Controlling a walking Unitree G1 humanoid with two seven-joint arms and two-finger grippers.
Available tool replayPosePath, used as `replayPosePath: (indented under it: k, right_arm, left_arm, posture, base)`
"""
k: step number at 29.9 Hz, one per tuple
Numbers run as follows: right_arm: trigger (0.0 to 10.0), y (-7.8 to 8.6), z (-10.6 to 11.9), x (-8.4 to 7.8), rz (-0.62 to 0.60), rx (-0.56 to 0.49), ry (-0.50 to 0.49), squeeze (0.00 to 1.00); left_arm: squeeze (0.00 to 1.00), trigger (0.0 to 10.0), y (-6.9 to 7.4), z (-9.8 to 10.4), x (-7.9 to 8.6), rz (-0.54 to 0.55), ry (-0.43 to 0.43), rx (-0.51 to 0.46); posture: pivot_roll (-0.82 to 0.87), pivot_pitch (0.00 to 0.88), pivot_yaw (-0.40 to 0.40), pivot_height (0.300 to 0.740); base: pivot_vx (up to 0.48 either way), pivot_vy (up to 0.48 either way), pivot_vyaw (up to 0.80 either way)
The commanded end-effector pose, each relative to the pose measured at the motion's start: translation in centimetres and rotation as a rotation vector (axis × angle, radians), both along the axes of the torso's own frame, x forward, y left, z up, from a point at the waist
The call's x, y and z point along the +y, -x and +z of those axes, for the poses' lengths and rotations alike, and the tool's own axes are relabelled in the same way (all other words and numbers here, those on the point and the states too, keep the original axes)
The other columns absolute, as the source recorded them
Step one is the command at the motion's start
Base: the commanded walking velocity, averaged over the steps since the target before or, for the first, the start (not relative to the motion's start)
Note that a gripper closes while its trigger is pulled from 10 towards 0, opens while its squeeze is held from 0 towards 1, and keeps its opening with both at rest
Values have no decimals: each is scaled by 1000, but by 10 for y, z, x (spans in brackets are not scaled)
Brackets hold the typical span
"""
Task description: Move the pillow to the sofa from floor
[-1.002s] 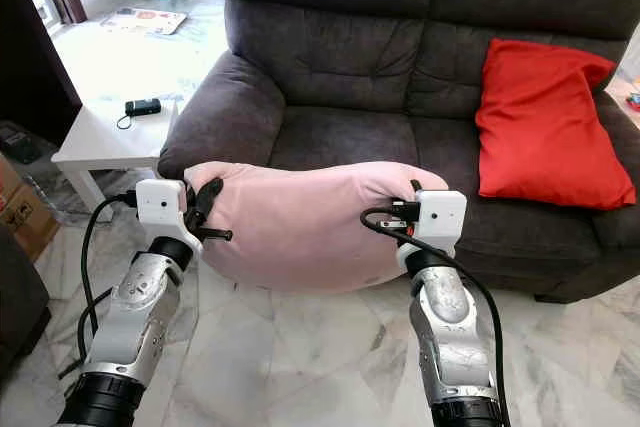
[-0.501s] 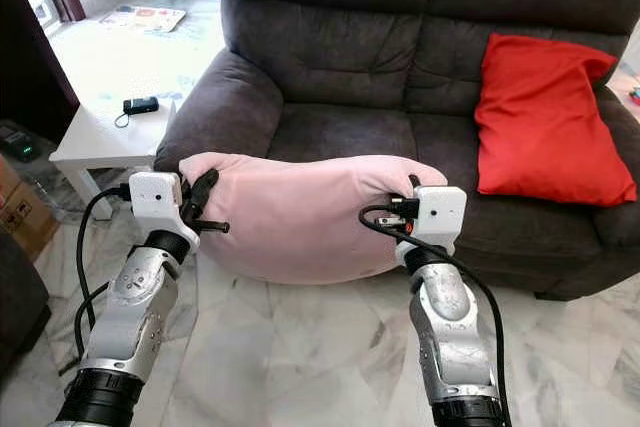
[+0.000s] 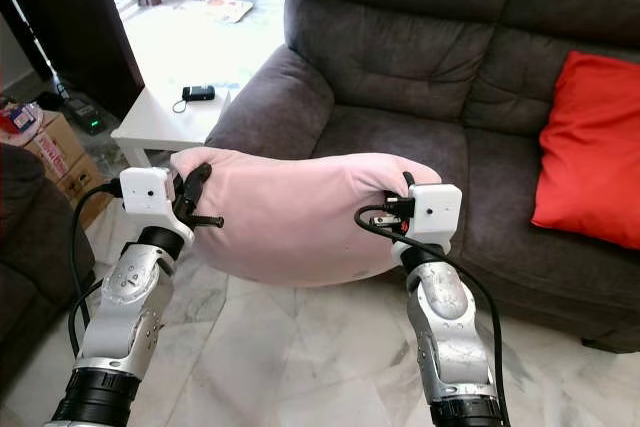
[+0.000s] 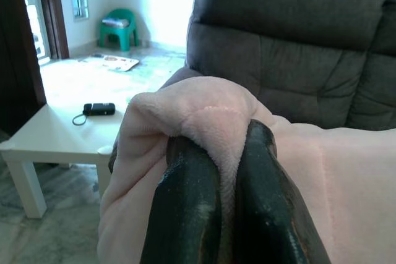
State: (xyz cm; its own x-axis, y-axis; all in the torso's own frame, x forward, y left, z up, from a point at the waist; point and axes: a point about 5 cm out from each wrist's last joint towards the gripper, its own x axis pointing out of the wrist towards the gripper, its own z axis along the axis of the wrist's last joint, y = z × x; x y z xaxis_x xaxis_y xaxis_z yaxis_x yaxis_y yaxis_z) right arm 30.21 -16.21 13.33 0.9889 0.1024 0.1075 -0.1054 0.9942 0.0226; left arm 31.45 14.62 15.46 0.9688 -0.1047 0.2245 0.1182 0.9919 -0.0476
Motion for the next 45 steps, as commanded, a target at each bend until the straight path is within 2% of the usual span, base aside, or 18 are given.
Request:
replayPosePath:
  k: [1,10,15,30,40,45]
  right_arm:
    - [10000,-3,29,1,11,-122,-2,0]
    - [10000,-3,30,4,33,-129,13,0]
    - [10000,-3,31,6,47,-134,21,0]
    - [10000,-4,33,4,33,-133,2,0]
    - [10000,-7,40,-5,-30,-152,-33,0]
    - [10000,-8,48,-11,-58,-201,-66,0]
  left_arm:
    - [0,10000,-1,12,-1,0,1,-48]
    - [0,10000,-2,15,-1,1,4,-56]
    - [0,10000,-3,16,-2,-2,6,-60]
    - [0,10000,-4,17,-2,-6,6,-60]
    - [0,10000,-4,23,-3,-13,9,-78]
    - [0,10000,-5,30,-2,-14,8,-98]
  posture:
    - [-28,91,-53,740]
    - [-31,90,-54,740]
    - [-32,89,-54,740]
    - [-31,91,-55,740]
    - [-29,93,-56,740]
    - [-29,93,-56,740]
  base:
    - [304,0,0]
    - [315,0,0]
    - [319,0,583]
    - [320,0,35]
    - [322,0,0]
    - [322,0,-695]
